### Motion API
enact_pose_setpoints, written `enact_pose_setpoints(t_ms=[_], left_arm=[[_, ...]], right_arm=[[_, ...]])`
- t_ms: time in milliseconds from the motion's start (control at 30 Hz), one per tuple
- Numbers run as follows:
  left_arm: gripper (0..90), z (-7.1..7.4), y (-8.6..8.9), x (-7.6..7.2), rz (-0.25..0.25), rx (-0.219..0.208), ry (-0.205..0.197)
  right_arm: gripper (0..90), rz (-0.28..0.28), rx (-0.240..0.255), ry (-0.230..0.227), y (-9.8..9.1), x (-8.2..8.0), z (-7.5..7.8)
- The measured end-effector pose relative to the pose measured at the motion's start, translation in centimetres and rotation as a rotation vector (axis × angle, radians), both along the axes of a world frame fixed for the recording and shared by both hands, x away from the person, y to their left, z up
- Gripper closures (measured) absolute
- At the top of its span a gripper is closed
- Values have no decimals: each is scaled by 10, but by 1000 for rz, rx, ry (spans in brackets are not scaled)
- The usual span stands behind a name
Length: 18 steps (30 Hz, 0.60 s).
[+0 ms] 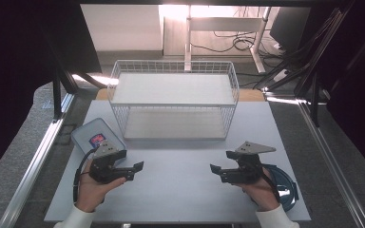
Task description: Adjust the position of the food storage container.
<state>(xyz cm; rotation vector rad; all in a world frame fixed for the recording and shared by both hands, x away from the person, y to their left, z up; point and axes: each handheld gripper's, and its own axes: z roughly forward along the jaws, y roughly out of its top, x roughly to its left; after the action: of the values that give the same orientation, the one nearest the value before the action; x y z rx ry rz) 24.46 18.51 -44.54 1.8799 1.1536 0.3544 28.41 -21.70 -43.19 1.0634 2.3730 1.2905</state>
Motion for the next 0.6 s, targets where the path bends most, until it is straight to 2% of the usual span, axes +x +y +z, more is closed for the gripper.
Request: enact_pose_setpoints(t_ms=[267, 600], left_arm=[[218, -3, 0, 1, 0, 18, 9], [246, 5, 0, -2, -38, 9, -10]], right_arm=[[193, 9, 15, -6, -4, 2, 5], [193, 23, -3, 2, 1, -6, 4]])
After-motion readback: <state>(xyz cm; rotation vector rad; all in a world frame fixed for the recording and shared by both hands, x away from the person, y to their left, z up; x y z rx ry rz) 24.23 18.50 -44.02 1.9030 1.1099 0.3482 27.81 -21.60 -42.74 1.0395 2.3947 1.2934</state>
